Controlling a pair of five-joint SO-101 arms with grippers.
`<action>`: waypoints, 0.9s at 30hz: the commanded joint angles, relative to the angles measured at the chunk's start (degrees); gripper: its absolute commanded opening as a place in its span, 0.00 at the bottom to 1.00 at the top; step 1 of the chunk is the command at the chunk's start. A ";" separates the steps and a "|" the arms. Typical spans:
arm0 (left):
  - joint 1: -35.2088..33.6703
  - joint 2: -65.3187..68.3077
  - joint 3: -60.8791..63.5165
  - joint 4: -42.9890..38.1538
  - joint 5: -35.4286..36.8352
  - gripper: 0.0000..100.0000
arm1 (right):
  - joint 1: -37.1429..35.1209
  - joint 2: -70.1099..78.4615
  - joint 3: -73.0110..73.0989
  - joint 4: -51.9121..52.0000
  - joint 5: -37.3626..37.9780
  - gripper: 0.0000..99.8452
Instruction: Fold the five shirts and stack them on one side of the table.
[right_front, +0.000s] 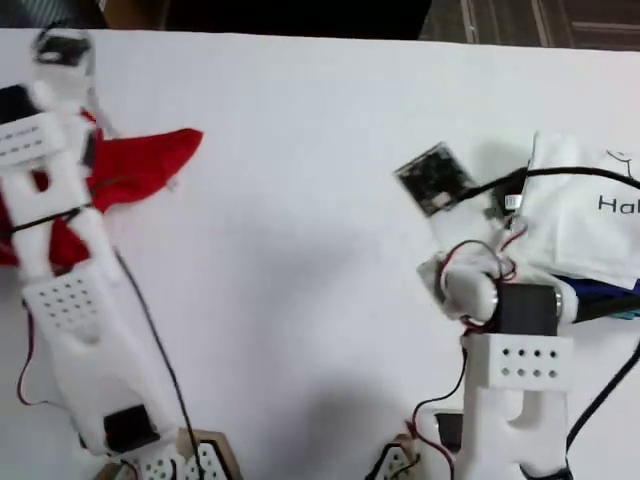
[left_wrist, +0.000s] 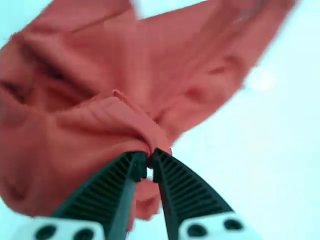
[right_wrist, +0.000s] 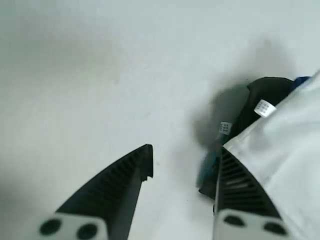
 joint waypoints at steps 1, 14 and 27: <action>9.41 -10.46 6.02 1.23 0.79 0.03 | 5.23 -1.10 -0.26 -1.71 -0.09 0.21; 44.92 -39.47 24.48 0.97 0.44 0.03 | 18.15 -1.10 -0.26 -1.36 -0.09 0.21; 43.87 -43.69 24.40 0.97 0.79 0.22 | 17.71 -1.19 2.20 -2.77 0.18 0.21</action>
